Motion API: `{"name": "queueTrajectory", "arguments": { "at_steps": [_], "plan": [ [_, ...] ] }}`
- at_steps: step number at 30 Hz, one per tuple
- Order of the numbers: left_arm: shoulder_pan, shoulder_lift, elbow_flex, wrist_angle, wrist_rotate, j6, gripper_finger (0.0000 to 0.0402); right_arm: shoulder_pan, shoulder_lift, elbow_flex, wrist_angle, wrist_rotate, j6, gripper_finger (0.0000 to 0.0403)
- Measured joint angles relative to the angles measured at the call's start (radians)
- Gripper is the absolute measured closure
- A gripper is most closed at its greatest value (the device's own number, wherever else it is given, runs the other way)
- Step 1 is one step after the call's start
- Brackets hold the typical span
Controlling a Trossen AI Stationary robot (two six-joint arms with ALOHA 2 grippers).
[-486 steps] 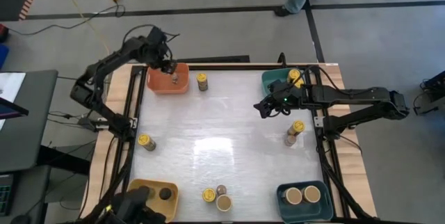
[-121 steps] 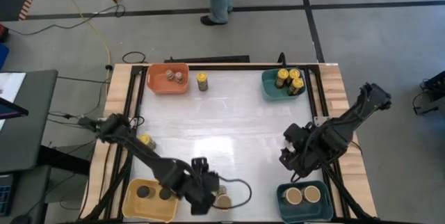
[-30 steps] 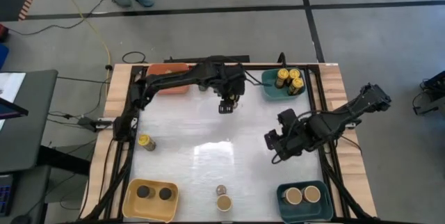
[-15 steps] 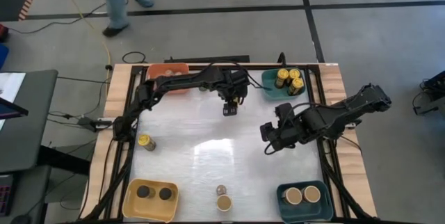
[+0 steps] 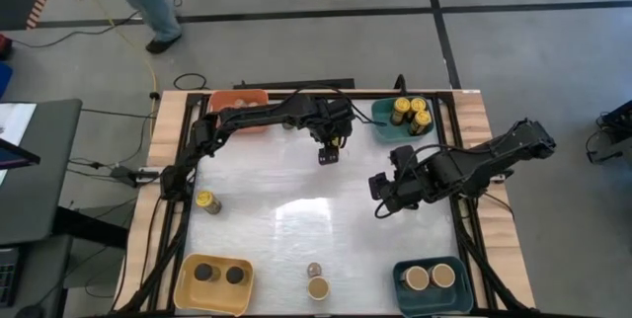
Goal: Sort spices by type
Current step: Put the bottom yellow seasoning bottle into the light blue bin
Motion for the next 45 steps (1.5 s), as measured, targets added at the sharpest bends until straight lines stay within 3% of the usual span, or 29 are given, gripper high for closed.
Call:
{"name": "queueTrajectory", "arguments": {
  "at_steps": [8,15,18,21,28,32,39,42,45],
  "plan": [
    [0.004,-0.042,0.0,-0.044,-0.005,0.009,0.0098,-0.014,0.039,0.0,-0.005,0.05,-0.024,0.0074],
    [0.028,-0.166,0.001,-0.106,-0.002,0.039,0.0097,-0.122,0.167,0.0,0.108,-0.019,-0.245,0.0074],
    [0.072,-0.229,-0.033,-0.126,0.051,0.027,0.0097,-0.168,0.21,0.0,0.227,-0.034,-0.369,0.0074],
    [0.115,-0.353,-0.19,-0.044,0.092,0.007,0.0097,-0.203,0.23,0.0,0.297,-0.029,-0.464,0.0074],
    [0.141,-0.759,-0.766,0.351,0.094,-0.131,0.0097,-0.281,0.228,-0.007,0.393,-0.031,-0.658,0.0074],
    [0.12,-0.96,-1.001,0.496,0.089,-0.247,0.0097,-0.362,0.175,-0.14,0.668,-0.126,-0.782,0.008],
    [0.091,-1.187,-1.173,0.505,0.083,-0.388,0.0097,-0.558,0.059,-0.363,1.174,-0.358,-0.976,0.0087],
    [0.088,-1.244,-1.204,0.497,0.078,-0.418,0.0097,-0.656,0.037,-0.364,1.244,-0.468,-1.065,0.0087],
    [0.089,-1.272,-1.206,0.479,0.076,-0.423,0.0097,-0.723,0.035,-0.319,1.206,-0.526,-1.176,0.0089]
  ]
}}
